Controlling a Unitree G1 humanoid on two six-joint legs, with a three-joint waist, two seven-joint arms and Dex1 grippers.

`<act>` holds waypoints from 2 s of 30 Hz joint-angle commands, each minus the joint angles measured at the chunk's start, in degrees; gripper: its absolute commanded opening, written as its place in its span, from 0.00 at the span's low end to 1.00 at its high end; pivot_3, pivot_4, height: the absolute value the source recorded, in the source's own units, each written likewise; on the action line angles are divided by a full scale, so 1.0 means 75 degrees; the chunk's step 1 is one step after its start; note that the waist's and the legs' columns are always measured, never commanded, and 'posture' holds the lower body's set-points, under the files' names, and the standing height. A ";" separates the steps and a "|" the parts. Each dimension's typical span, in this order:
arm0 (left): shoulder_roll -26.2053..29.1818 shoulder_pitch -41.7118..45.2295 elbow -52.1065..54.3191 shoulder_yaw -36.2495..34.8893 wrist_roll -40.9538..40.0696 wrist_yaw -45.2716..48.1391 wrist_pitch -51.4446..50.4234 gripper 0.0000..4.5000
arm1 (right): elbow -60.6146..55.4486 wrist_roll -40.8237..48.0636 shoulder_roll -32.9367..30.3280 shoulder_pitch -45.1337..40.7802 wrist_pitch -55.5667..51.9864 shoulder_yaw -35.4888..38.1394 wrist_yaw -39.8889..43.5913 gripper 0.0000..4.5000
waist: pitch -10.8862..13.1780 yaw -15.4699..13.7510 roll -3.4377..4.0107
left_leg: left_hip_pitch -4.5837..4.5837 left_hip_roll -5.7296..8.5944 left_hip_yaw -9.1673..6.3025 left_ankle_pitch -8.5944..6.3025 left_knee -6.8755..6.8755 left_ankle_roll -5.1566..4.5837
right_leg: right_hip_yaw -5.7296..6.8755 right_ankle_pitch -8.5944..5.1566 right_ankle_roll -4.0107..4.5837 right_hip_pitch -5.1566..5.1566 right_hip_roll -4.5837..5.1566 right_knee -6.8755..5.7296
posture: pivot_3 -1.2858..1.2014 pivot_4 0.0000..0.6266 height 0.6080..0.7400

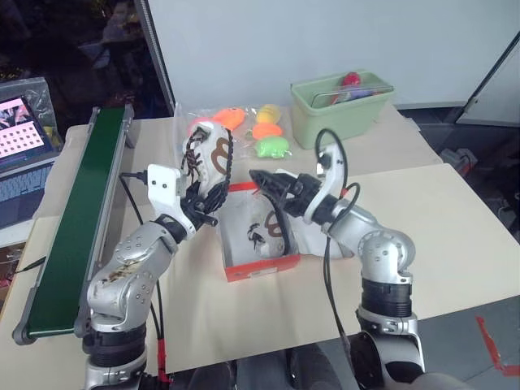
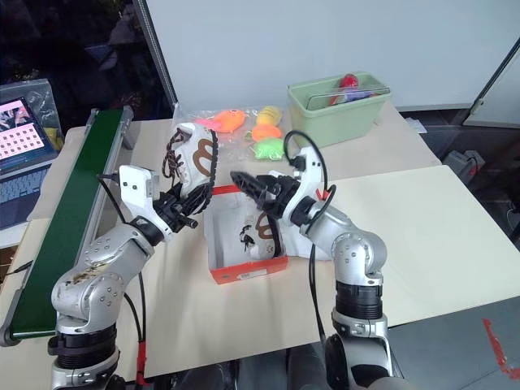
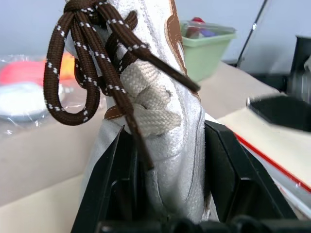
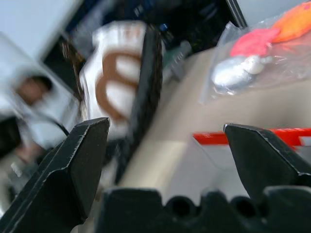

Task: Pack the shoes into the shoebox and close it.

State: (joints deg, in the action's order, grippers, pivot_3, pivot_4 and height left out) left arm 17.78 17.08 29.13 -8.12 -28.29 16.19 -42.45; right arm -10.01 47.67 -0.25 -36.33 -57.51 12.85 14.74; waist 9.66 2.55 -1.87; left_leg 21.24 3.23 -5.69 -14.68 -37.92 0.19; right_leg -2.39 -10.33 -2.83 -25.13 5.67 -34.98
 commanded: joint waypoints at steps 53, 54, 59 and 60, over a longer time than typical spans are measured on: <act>0.0634 -0.0014 0.0227 0.0669 0.0797 0.0917 0.1596 0.93 | 0.0934 0.0265 0.0780 -0.1178 0.0432 0.0179 -0.1774 0.15 | 0.0000 0.0007 0.0003 | 0.0008 -0.0007 0.0021 -0.0002 0.0000 -0.0004 | -0.0006 0.0001 0.0001 -0.0007 -0.0002 -0.0005 | 0.52 0.24 1.00; 0.0780 -0.0089 0.0268 0.0524 0.0743 0.1028 0.1610 0.93 | 0.1163 0.0138 0.0617 -0.1367 0.0518 0.0271 -0.1882 0.15 | 0.0000 0.0015 0.0004 | 0.0008 -0.0007 0.0022 -0.0002 0.0000 -0.0004 | -0.0007 0.0002 0.0002 -0.0010 -0.0003 -0.0006 | 0.52 0.24 1.00; 0.1543 -0.0393 0.0367 0.0025 0.0452 0.1703 0.1621 0.93 | 0.2246 -0.0349 -0.0314 -0.2262 0.0492 0.0446 -0.1885 0.15 | 0.0003 0.0014 0.0009 | 0.0009 -0.0011 0.0048 -0.0002 0.0000 -0.0004 | -0.0008 0.0002 0.0004 -0.0016 -0.0007 -0.0008 | 0.52 0.24 1.00; 0.1601 -0.0413 0.0370 -0.0008 0.0417 0.1756 0.1618 0.93 | 0.2370 -0.0389 -0.0417 -0.2350 0.0461 0.0452 -0.1862 0.15 | 0.0003 0.0007 0.0008 | 0.0009 -0.0010 0.0064 -0.0003 0.0001 -0.0004 | -0.0008 0.0002 0.0004 -0.0015 -0.0007 -0.0008 | 0.52 0.24 1.00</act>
State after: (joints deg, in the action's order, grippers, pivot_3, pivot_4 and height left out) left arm 29.11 13.75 29.45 -6.67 -23.76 27.91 -31.42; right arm 7.55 45.02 -2.88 -51.70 -55.06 15.59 -0.01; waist 9.68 2.61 -1.81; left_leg 21.32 3.15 -5.08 -14.70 -37.92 0.15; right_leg -2.45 -10.32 -2.80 -25.24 5.62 -35.04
